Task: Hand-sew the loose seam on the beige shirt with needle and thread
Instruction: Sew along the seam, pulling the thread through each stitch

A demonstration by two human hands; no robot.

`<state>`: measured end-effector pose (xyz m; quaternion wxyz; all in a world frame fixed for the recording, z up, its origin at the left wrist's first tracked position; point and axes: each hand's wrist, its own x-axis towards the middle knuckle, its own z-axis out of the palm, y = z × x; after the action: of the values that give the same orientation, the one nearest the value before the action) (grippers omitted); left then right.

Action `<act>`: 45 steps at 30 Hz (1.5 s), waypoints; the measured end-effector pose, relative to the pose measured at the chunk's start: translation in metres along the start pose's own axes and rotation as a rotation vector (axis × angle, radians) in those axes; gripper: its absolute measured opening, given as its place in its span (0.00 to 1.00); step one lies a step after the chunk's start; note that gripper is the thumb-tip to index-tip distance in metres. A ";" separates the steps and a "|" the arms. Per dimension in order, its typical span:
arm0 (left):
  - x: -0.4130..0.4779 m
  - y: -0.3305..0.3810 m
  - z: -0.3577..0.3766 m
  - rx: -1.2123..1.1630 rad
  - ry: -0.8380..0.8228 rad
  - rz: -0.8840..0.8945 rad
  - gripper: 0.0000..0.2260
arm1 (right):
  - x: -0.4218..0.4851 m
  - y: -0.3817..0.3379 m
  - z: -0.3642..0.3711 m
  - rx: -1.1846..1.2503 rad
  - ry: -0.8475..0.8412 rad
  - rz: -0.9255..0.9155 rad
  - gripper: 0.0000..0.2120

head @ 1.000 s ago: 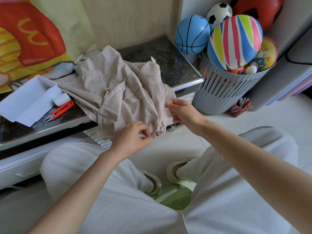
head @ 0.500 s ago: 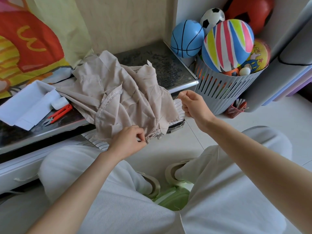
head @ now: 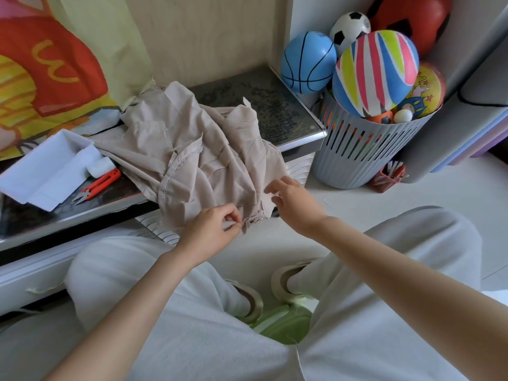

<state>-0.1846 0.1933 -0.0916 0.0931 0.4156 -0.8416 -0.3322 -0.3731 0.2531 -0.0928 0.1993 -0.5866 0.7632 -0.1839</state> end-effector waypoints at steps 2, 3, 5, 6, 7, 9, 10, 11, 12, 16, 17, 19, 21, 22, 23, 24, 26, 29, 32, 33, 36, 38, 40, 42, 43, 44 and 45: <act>-0.002 -0.001 -0.001 -0.004 0.003 0.000 0.11 | 0.011 -0.012 0.006 0.033 0.017 -0.079 0.11; -0.002 -0.002 -0.002 -0.006 0.003 -0.001 0.12 | 0.016 -0.016 0.009 0.030 0.004 -0.096 0.09; -0.002 -0.003 -0.003 -0.023 0.005 -0.001 0.11 | 0.025 -0.024 0.015 -0.020 -0.041 -0.108 0.09; -0.003 -0.004 -0.004 -0.031 0.006 -0.001 0.10 | 0.029 -0.026 0.018 -0.068 -0.068 -0.114 0.08; -0.003 -0.004 -0.005 -0.037 0.005 -0.001 0.09 | 0.033 -0.027 0.022 -0.128 -0.091 -0.129 0.08; -0.004 -0.005 -0.006 -0.044 0.002 0.004 0.09 | 0.039 -0.028 0.030 -0.243 -0.120 -0.164 0.09; -0.004 -0.006 -0.006 -0.050 0.001 0.010 0.10 | 0.042 -0.028 0.033 -0.290 -0.129 -0.169 0.10; -0.004 -0.006 -0.006 -0.058 0.001 0.015 0.10 | 0.043 -0.027 0.036 -0.325 -0.138 -0.167 0.10; -0.004 -0.008 -0.007 -0.065 0.002 0.017 0.10 | 0.045 -0.027 0.038 -0.350 -0.146 -0.169 0.10; -0.003 -0.017 -0.007 -0.072 0.002 0.003 0.06 | 0.048 -0.027 0.034 -0.281 -0.163 -0.174 0.09; -0.002 -0.018 -0.008 -0.069 -0.002 -0.005 0.05 | 0.047 -0.027 0.030 -0.223 -0.144 -0.153 0.08; -0.001 -0.021 -0.007 -0.053 -0.010 -0.020 0.06 | 0.044 -0.026 0.020 -0.137 -0.082 -0.093 0.08; -0.001 -0.022 -0.005 -0.037 -0.017 -0.028 0.07 | 0.040 -0.021 0.011 -0.013 -0.048 -0.016 0.07; 0.000 -0.022 -0.004 -0.034 -0.025 -0.032 0.08 | 0.037 -0.017 0.007 0.102 -0.041 0.026 0.07; 0.001 -0.021 -0.003 -0.029 -0.033 -0.036 0.09 | 0.034 -0.013 0.003 0.233 -0.031 0.069 0.07; 0.001 -0.020 -0.001 -0.021 -0.044 -0.040 0.09 | 0.032 -0.009 -0.002 0.364 -0.020 0.114 0.06; 0.002 -0.018 0.002 0.001 -0.053 -0.046 0.10 | 0.028 -0.004 -0.010 0.589 -0.021 0.205 0.06; 0.004 -0.013 0.004 0.032 -0.053 -0.051 0.08 | 0.021 0.001 -0.020 0.840 -0.057 0.334 0.11; 0.005 -0.009 0.005 0.027 -0.054 -0.038 0.06 | 0.014 0.004 -0.025 0.933 -0.057 0.366 0.12; 0.005 -0.008 0.005 0.027 -0.053 -0.036 0.06 | 0.012 0.006 -0.025 0.930 -0.056 0.359 0.11; 0.006 -0.004 0.005 0.026 -0.048 -0.027 0.07 | 0.006 0.010 -0.022 0.911 -0.048 0.338 0.10; 0.007 -0.003 0.005 0.026 -0.044 -0.019 0.07 | 0.002 0.010 -0.019 0.885 -0.029 0.322 0.13; 0.007 -0.002 0.006 0.026 -0.046 -0.019 0.07 | -0.001 0.009 -0.016 0.877 0.004 0.324 0.15; 0.007 -0.001 0.006 0.019 -0.046 -0.012 0.07 | -0.002 0.009 -0.013 0.852 0.032 0.346 0.13; 0.006 -0.001 0.005 0.019 -0.045 -0.008 0.07 | -0.002 0.009 -0.012 0.835 0.036 0.362 0.11; 0.006 -0.001 0.005 0.022 -0.043 -0.007 0.07 | -0.002 0.010 -0.011 0.821 0.030 0.378 0.08; 0.006 0.000 0.004 0.027 -0.040 -0.010 0.06 | -0.002 0.010 -0.010 0.813 0.015 0.391 0.05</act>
<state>-0.1898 0.1909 -0.0959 0.0692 0.4142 -0.8457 -0.3293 -0.3863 0.2584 -0.0890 0.4391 -0.3039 0.7268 -0.4319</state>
